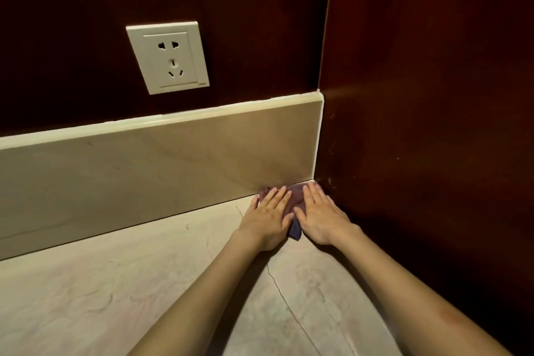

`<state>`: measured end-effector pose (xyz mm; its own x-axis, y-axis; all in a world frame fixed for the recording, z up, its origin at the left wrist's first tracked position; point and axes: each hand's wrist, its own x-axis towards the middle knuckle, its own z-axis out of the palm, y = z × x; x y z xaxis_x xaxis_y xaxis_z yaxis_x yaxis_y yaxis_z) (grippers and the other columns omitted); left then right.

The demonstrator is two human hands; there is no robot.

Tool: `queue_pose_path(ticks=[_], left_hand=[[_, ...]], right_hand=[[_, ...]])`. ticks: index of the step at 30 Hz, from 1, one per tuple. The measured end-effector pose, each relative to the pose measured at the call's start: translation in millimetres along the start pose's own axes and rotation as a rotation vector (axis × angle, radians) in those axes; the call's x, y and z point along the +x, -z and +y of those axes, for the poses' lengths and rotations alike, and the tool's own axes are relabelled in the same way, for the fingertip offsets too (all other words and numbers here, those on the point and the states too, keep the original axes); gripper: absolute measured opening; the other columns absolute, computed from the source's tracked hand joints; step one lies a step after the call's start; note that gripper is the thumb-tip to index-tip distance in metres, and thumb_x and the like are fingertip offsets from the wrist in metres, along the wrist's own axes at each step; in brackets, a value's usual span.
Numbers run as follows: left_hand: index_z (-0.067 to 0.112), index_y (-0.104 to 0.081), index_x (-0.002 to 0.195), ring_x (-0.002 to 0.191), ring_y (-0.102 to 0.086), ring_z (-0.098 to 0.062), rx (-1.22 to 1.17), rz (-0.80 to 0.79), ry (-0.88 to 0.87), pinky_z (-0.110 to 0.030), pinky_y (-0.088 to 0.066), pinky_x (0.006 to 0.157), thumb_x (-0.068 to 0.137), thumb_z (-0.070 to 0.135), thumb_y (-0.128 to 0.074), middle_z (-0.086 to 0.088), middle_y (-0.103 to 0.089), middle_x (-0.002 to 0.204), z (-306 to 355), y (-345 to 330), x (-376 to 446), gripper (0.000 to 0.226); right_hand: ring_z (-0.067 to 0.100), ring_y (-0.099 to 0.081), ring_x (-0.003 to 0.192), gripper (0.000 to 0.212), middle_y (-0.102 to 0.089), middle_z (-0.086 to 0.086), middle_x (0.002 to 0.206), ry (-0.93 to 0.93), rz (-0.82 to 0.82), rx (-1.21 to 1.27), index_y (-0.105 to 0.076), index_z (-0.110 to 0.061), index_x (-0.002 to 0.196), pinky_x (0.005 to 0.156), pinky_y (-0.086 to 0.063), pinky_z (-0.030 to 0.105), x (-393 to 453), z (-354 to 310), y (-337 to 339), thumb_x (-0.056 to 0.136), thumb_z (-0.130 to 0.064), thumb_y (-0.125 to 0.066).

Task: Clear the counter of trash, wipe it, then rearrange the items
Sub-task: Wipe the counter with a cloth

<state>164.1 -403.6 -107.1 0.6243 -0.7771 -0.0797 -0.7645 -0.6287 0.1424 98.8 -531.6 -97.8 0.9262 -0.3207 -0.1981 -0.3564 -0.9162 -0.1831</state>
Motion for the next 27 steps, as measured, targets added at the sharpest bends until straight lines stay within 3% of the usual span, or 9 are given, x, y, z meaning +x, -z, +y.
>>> queue_pose_path(ticks=[11,18,20,24,27], left_hand=[[0.023,0.000,0.153,0.148,0.007,-0.010,0.024,-0.076,-0.062,-0.044,0.006,0.117,0.102,0.045,-0.017,0.005,0.006,0.161,-21.2,9.2,-19.0,0.058],[0.028,0.002,0.152,0.147,0.009,-0.008,0.008,-0.060,-0.025,-0.046,0.005,0.118,0.100,0.051,-0.021,0.007,0.008,0.161,-76.3,12.0,-98.0,0.062],[0.030,0.003,0.152,0.146,0.011,-0.005,0.013,-0.057,0.008,-0.045,0.005,0.118,0.095,0.062,-0.013,0.010,0.010,0.160,-95.5,11.1,-125.9,0.067],[0.034,0.007,0.151,0.139,0.021,0.003,0.001,-0.030,0.060,-0.044,0.006,0.117,0.056,0.085,0.025,0.018,0.018,0.155,-132.8,7.9,-181.2,0.109],[0.042,0.013,0.146,0.137,0.025,0.005,-0.022,-0.006,0.116,-0.039,0.009,0.118,0.055,0.086,0.026,0.025,0.023,0.149,-156.9,6.9,-218.9,0.102]], right_hand=[[0.017,0.012,0.148,0.063,0.008,0.005,0.161,0.021,0.044,-0.020,0.003,-0.010,0.153,0.118,0.004,0.039,-16.1,-10.4,-13.1,0.102,-0.041,-0.020],[0.015,0.011,0.148,0.066,0.007,0.003,0.162,0.168,0.065,0.013,0.001,-0.013,0.153,0.118,0.006,0.039,-47.5,-81.1,-32.6,0.101,-0.045,-0.023],[0.014,0.012,0.148,0.066,0.007,0.003,0.162,0.225,0.071,0.021,0.001,-0.013,0.153,0.118,0.006,0.038,-56.6,-106.2,-39.6,0.101,-0.046,-0.024],[0.013,0.015,0.147,0.068,0.010,0.003,0.161,0.342,0.057,0.035,0.002,-0.015,0.154,0.117,0.010,0.036,-72.2,-153.1,-53.9,0.100,-0.049,-0.023],[0.013,0.016,0.147,0.078,0.011,0.002,0.161,0.431,0.046,0.032,0.002,-0.017,0.154,0.115,0.014,0.034,-82.1,-185.2,-63.7,0.089,-0.060,-0.008]])
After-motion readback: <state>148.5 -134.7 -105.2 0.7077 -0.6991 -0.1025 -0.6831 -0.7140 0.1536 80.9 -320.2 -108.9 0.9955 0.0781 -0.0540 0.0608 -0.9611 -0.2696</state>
